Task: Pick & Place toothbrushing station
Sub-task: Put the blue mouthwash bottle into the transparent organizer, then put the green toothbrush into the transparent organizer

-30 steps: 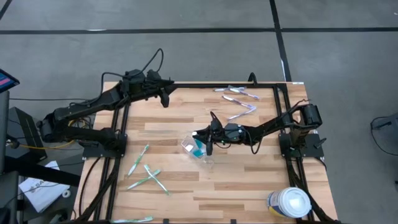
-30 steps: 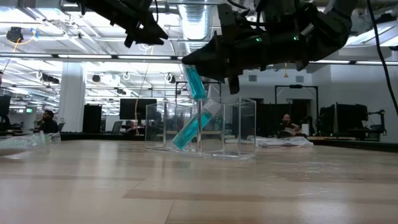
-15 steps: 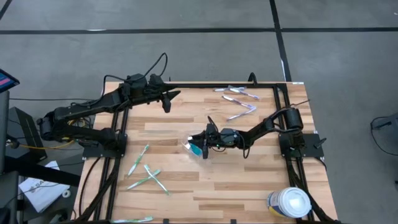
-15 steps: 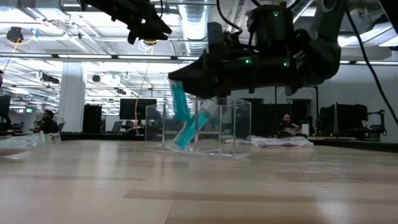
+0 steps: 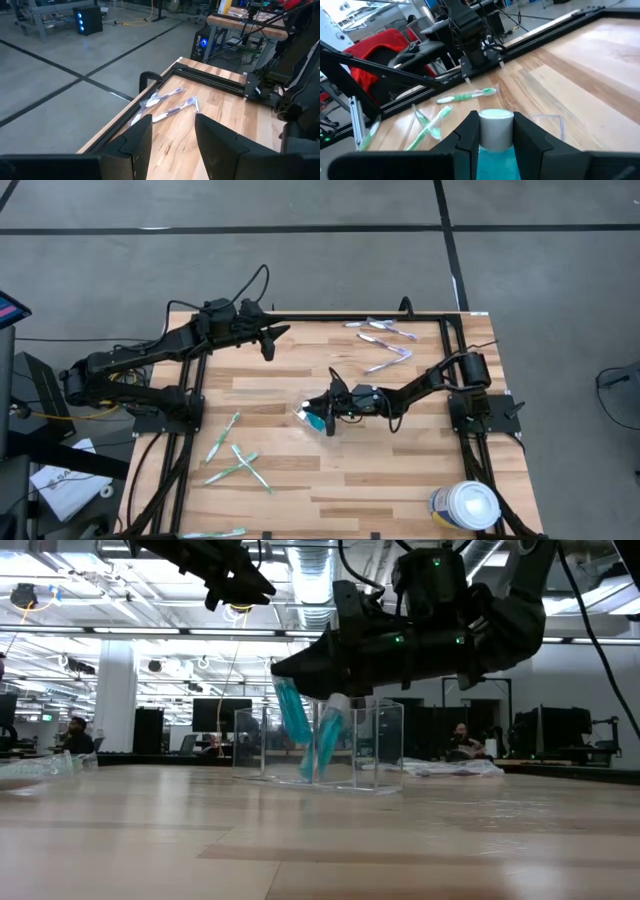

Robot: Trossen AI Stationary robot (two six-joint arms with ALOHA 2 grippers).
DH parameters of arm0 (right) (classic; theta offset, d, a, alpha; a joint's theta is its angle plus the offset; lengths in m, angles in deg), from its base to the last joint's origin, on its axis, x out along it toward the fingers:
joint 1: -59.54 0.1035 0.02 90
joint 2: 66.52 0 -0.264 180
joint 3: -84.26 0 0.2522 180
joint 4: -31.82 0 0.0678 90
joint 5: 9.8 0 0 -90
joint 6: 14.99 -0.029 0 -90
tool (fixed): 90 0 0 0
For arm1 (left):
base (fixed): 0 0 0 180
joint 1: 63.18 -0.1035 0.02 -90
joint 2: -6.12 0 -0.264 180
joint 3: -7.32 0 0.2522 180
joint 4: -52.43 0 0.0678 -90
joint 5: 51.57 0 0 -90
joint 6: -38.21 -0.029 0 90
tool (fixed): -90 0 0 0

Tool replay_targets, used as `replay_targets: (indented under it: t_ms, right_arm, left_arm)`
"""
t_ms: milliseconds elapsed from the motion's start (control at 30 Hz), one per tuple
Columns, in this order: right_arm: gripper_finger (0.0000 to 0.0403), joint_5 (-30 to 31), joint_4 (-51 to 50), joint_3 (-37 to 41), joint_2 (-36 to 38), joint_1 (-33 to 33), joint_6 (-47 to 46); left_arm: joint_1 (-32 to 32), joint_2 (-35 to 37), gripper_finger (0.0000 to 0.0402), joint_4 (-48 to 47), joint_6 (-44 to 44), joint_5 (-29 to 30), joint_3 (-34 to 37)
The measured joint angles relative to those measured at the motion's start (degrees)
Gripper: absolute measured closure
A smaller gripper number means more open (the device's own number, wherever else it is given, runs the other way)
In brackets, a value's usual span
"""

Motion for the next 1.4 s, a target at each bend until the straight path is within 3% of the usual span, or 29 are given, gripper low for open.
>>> replay_targets:
  t_ms: [267, 333, 467, 567, 900, 1167, 1400]
  right_arm:
    - [0.0324, -0.01, 2.25, 0.0, 0.0, 0.0, 0.53]
    - [0.0294, -0.26, 3.5, 0.0, 0.0, 0.0, 0.51]
    - [0.0193, -0.42, 3.05, -0.06, 1.49, 0.03, 0.53]
    - [0.015, -0.42, 0.58, -0.04, 2.49, 0.03, 0.51]
    - [0.0151, -1.57, -1.61, 0.0, 9.32, 0.0, 1.65]
    - [0.0173, -2.02, -22.82, -0.11, 30.5, -2.02, 9.87]
    - [0.0195, -1.46, -65.92, -9.35, 49.75, -9.65, 14.7]
  left_arm:
    - [0.0, 0.0, 0.0257, -0.35, 0.0, -0.28, 0.0]
    - [0.0, 0.0, 0.0257, -0.44, -0.2, -0.43, 0.0]
    - [0.0, 0.0, 0.0257, -0.54, -0.2, -0.5, 0.0]
    - [0.0, 0.0, 0.0257, -0.56, -0.2, -0.5, 0.0]
    - [0.0, 0.0, 0.0257, -0.56, 0.13, -2.62, 0.0]
    - [5.27, -0.87, 0.0257, 3.78, 3.34, -6.27, -0.13]
    - [13.31, -8.22, 0.0257, 4.16, 8.23, 4.14, -0.13]
